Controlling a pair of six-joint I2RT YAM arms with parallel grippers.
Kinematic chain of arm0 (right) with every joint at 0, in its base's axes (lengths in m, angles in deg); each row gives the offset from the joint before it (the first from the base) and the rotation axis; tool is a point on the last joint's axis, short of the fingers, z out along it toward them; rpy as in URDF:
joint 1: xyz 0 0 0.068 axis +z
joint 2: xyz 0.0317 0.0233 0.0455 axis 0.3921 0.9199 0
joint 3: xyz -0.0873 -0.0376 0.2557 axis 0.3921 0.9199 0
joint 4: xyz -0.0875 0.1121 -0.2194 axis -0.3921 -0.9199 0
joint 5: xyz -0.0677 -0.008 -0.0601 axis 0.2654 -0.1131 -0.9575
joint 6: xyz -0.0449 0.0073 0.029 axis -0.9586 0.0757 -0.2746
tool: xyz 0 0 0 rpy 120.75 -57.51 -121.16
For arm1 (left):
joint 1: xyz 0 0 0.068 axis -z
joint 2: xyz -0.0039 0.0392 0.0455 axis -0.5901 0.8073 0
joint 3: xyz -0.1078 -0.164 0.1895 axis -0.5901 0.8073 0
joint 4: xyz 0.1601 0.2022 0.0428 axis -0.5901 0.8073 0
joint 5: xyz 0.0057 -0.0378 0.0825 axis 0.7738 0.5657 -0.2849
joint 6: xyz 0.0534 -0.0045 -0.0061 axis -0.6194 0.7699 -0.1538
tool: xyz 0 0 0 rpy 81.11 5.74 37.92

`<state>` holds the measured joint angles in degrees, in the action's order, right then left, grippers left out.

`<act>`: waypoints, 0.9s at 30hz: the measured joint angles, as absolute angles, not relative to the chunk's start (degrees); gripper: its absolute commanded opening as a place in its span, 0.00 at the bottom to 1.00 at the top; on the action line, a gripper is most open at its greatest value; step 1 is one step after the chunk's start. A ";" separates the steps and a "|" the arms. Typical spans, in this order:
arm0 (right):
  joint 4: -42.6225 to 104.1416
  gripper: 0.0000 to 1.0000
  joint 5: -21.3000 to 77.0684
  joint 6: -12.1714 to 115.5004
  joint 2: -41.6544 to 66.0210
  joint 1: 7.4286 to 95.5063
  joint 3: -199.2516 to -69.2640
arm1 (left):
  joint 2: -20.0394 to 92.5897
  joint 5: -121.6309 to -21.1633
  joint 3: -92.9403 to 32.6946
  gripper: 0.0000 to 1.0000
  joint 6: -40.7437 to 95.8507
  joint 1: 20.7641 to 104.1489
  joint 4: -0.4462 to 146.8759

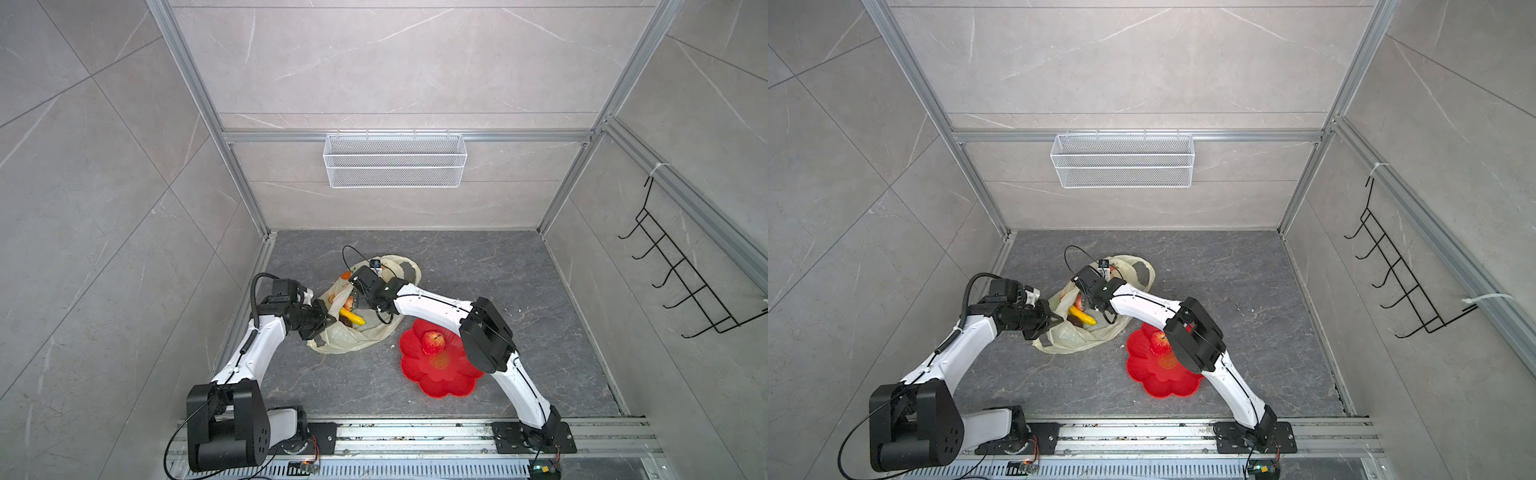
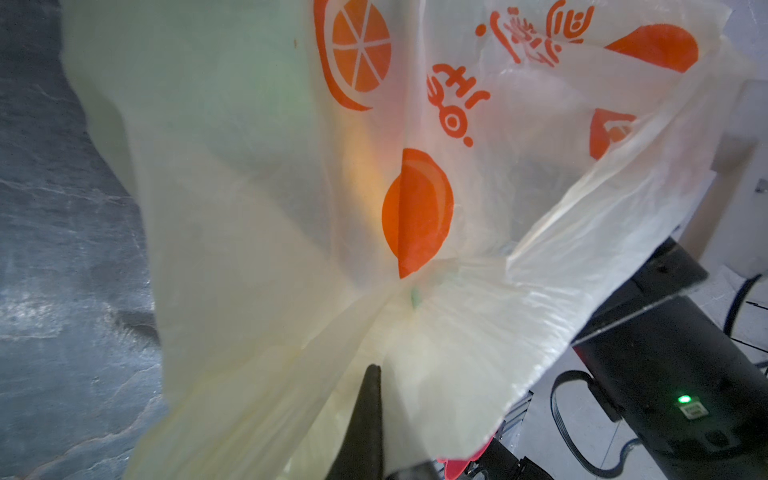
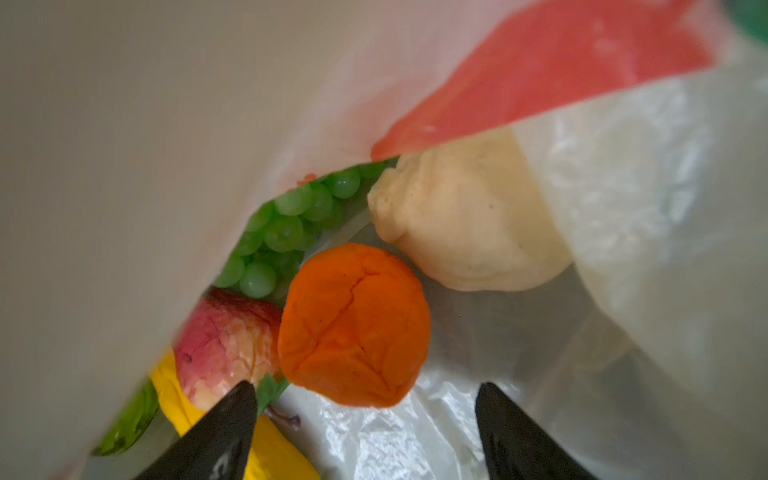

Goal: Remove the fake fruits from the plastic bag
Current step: 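Move the right gripper back into the bag toward the orange, then close the right gripper on the orange inside the bag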

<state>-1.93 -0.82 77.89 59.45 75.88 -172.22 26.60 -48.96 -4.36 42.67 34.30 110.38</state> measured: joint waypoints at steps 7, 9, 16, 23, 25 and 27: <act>-5.07 0.83 -0.87 79.98 64.69 75.07 -178.93 | 26.60 -48.89 -4.36 0.00 42.61 34.30 110.38; -6.38 0.84 -0.87 80.36 66.55 74.90 -181.78 | 26.60 -48.87 -4.36 0.00 42.61 34.30 110.38; -10.41 0.76 -0.87 80.71 70.27 74.63 -188.11 | 26.60 -48.85 -4.36 0.00 42.61 34.30 110.38; -10.71 0.68 -0.93 80.36 70.09 74.66 -187.59 | 26.60 -48.80 -4.36 0.00 42.61 34.30 110.38; -9.97 0.68 -1.13 80.23 69.44 74.72 -186.23 | 26.60 -48.80 -4.36 0.00 42.61 34.28 110.38; -9.71 0.68 -1.44 79.79 68.63 74.83 -184.92 | 26.60 -48.78 -4.36 0.00 42.61 34.25 110.38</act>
